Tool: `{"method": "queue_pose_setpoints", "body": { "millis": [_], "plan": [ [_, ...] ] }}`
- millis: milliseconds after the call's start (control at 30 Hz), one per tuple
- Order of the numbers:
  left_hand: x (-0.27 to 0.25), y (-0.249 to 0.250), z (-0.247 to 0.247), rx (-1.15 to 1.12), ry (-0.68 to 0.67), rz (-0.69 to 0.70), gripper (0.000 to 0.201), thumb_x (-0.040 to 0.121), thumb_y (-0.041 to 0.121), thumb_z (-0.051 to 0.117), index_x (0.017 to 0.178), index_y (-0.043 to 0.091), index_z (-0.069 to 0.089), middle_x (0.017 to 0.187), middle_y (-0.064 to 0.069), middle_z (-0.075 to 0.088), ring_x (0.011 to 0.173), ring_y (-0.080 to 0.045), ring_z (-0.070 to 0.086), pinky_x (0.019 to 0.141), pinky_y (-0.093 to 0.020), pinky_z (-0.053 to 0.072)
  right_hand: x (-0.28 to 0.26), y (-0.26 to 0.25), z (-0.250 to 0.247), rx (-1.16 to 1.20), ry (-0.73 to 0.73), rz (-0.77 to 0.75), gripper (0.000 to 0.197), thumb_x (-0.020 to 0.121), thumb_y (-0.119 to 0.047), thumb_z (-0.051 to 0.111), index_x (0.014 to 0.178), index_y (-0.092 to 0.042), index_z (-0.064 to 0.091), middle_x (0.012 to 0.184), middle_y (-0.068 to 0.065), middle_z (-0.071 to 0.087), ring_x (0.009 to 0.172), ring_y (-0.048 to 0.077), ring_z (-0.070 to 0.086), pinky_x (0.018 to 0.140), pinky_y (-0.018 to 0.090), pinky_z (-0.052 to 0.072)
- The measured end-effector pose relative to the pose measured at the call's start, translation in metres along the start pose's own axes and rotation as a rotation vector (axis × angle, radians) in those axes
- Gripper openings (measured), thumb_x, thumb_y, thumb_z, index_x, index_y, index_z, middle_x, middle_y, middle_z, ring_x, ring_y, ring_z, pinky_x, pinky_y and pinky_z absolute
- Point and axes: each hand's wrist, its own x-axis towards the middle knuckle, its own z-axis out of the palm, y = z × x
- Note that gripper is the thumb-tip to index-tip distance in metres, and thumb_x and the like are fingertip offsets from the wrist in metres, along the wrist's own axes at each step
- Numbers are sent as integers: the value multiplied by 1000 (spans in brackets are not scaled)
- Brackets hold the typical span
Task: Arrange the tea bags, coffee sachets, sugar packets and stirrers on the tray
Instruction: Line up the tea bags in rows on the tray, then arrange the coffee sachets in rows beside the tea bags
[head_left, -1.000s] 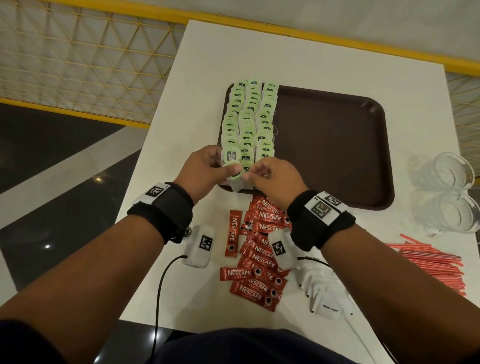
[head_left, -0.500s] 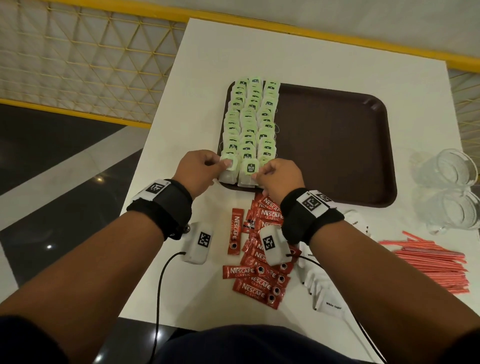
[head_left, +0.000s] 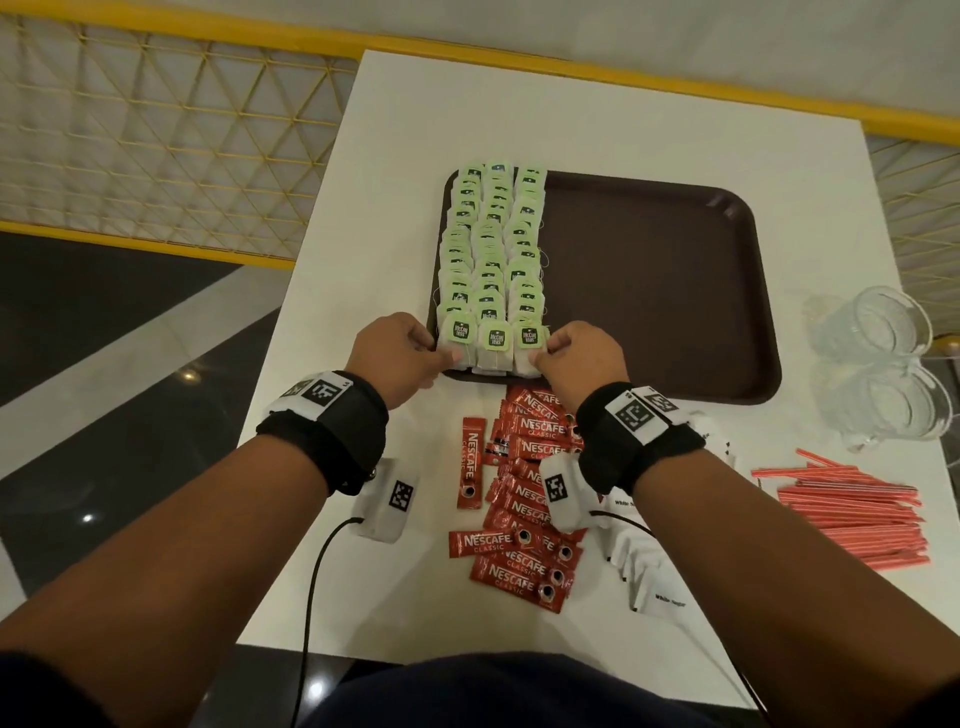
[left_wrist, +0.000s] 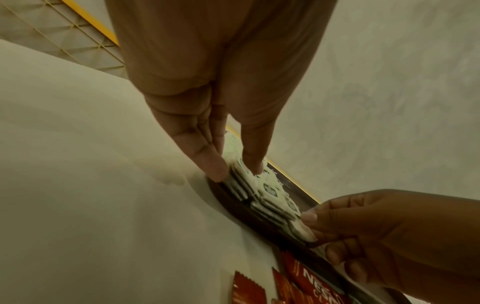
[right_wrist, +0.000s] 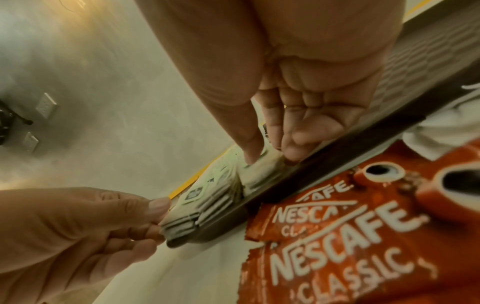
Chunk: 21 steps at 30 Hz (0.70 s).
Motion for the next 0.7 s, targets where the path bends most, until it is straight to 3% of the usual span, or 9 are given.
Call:
{"method": "queue_pose_setpoints", "body": {
  "millis": [167, 300, 433, 567, 700],
  "plan": [
    [0, 3, 7, 15, 32, 10, 21, 81, 26, 78, 77, 19, 59, 76, -3, 71, 77, -18, 70, 73, -31, 54, -4, -5, 5, 20, 27, 22, 20, 86, -27, 70, 97, -13, 61, 97, 2, 63, 91, 18, 61, 83, 36, 53],
    [1, 0, 4, -2, 23, -1, 23, 80, 27, 78, 87, 10, 64, 79, -5, 73, 79, -21, 71, 78, -37, 58, -12, -5, -2, 19, 52, 30, 17, 88, -27, 68, 96, -14, 60, 93, -1, 62, 88, 15, 60, 75, 30, 52],
    [-2, -4, -5, 23, -23, 32, 21, 86, 29, 71, 93, 11, 63, 87, -6, 68, 83, -27, 68, 77, -41, 57, -27, -2, -18, 3, 44, -5, 19, 89, -32, 66, 98, -17, 59, 89, -3, 62, 85, 15, 60, 76, 32, 53],
    [-18, -2, -13, 165, -88, 161, 18, 92, 33, 64, 92, 15, 64, 83, 1, 63, 82, -21, 61, 69, -29, 44, -55, 2, -36, -85, -58, -110, 19, 90, -37, 64, 101, -23, 58, 87, -9, 59, 79, 4, 56, 63, 19, 42],
    [-50, -3, -15, 236, -205, 235, 19, 92, 38, 63, 93, 19, 64, 88, 6, 63, 80, -12, 60, 70, -27, 46, -85, 16, -49, -200, -217, -202, 18, 89, -38, 64, 101, -25, 60, 92, -9, 62, 83, 8, 59, 65, 21, 45]
  ]
}}
